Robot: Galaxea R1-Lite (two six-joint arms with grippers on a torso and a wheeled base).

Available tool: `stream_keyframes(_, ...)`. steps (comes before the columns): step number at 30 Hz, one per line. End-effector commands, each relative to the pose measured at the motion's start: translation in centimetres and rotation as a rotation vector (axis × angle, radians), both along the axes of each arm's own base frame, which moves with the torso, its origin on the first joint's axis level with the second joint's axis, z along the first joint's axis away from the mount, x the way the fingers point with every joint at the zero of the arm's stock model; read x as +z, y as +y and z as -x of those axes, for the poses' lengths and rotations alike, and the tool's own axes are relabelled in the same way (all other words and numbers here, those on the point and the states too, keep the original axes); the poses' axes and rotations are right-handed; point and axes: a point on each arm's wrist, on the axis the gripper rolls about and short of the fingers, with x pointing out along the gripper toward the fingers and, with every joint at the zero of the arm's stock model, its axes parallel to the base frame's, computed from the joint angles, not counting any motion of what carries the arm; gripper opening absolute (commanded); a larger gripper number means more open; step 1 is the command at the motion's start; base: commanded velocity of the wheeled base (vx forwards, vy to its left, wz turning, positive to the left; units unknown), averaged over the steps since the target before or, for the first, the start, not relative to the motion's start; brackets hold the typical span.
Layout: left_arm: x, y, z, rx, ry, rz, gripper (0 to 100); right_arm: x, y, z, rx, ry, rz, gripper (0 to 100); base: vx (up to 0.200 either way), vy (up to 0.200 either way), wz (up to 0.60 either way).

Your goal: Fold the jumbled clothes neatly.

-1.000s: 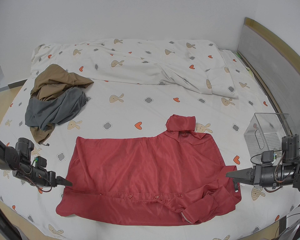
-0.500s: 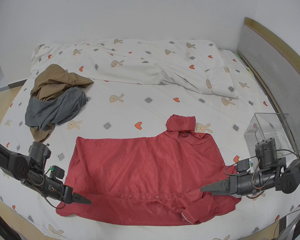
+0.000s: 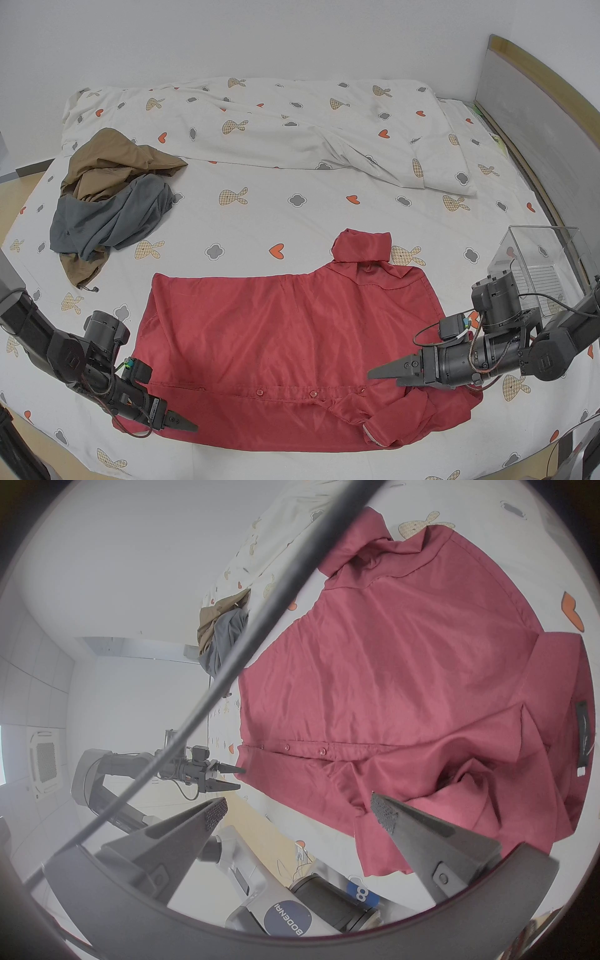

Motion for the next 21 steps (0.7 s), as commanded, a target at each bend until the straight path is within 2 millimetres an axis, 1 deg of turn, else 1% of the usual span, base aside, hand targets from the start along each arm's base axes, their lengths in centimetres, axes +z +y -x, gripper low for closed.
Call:
stream_keyframes(1, -2.9, 0.2, 0.6, 0.013, 0.065, -0.066, 100, 0.5, 0.3, -1.2, -0.038, -0.041, 0.013, 100, 0.000, 0.000, 0.00)
stream_keyframes(2, -3.0, 0.1, 0.6, 0.013, 0.066, -0.073, 100, 0.5, 0.3, -1.2, -0.042, -0.044, 0.016, 100, 0.000, 0.000, 0.00)
stream_keyframes(3, -3.6, 0.2, 0.8, 0.017, 0.061, -0.089, 100, 0.8, 0.4, -1.6, -0.062, -0.066, 0.025, 100, 0.000, 0.000, 0.00)
stream_keyframes(5, -3.8, 0.3, 1.0, 0.017, 0.053, -0.087, 100, 1.0, 0.4, -1.9, -0.073, -0.079, 0.027, 100, 0.000, 0.000, 0.00)
stream_keyframes(8, -3.3, 0.2, 1.1, 0.018, 0.035, -0.077, 100, 1.5, 0.2, -2.2, -0.081, -0.095, 0.018, 100, 0.000, 0.000, 0.00)
stream_keyframes(12, -1.5, 0.2, 1.2, 0.015, -0.040, -0.035, 100, 2.0, 0.2, -2.4, -0.086, -0.103, 0.014, 100, 0.000, 0.000, 0.00)
stream_keyframes(13, -1.5, 0.2, 1.2, 0.015, -0.040, -0.035, 100, 2.0, 0.2, -2.4, -0.086, -0.101, 0.015, 100, 0.000, 0.000, 0.00)
stream_keyframes(14, -0.4, 0.2, 1.4, 0.017, -0.085, -0.027, 100, 2.5, -0.2, -2.9, -0.103, -0.099, 0.019, 100, 0.000, 0.000, 0.00)
stream_keyframes(16, -0.3, 0.2, 1.4, 0.019, -0.087, -0.026, 100, 2.5, -0.2, -3.0, -0.104, -0.097, 0.020, 100, 0.000, 0.000, 0.00)
stream_keyframes(17, 1.3, -0.2, 2.0, 0.038, -0.123, -0.007, 100, 3.2, -0.6, -3.6, -0.123, -0.098, 0.021, 100, 0.000, 0.000, 0.00)
stream_keyframes(18, 1.3, -0.2, 2.0, 0.038, -0.123, -0.007, 100, 3.2, -0.6, -3.6, -0.123, -0.098, 0.021, 100, 0.000, 0.000, 0.00)
stream_keyframes(19, 2.3, -0.5, 2.2, 0.052, -0.130, 0.007, 100, 3.6, -0.8, -4.0, -0.136, -0.102, 0.020, 100, 0.000, 0.000, 0.00)
stream_keyframes(20, 3.8, -0.7, 2.5, 0.075, -0.155, 0.027, 100, 4.4, -1.2, -4.4, -0.151, -0.109, 0.017, 100, 0.000, 0.000, 0.00)
stream_keyframes(21, 3.8, -0.7, 2.5, 0.075, -0.155, 0.027, 100, 4.4, -1.2, -4.4, -0.151, -0.109, 0.017, 100, 0.000, 0.000, 0.00)
